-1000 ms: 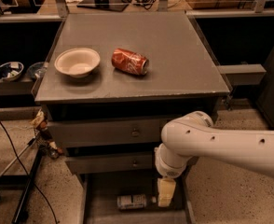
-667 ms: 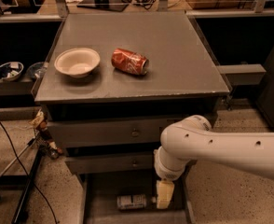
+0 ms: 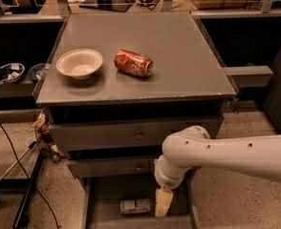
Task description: Pick blue plastic bottle from bottom drawer and place on counter
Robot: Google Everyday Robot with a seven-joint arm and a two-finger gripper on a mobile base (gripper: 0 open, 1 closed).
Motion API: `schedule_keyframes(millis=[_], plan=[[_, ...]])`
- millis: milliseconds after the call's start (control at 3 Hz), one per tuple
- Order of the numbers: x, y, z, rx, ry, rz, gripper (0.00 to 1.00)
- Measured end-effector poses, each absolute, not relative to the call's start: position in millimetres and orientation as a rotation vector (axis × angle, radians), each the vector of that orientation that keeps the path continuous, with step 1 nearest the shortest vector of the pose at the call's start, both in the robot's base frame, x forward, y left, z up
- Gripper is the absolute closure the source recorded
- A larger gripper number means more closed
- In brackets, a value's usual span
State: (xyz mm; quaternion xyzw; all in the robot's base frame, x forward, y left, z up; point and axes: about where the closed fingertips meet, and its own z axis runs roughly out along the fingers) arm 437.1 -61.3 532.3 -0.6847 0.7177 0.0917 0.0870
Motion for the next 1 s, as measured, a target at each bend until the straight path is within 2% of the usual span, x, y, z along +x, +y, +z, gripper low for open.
schedule_keyframes(millis=[1000], plan=[[442.9, -68.9, 498.8, -1.922, 2.173, 0.300, 0.00]])
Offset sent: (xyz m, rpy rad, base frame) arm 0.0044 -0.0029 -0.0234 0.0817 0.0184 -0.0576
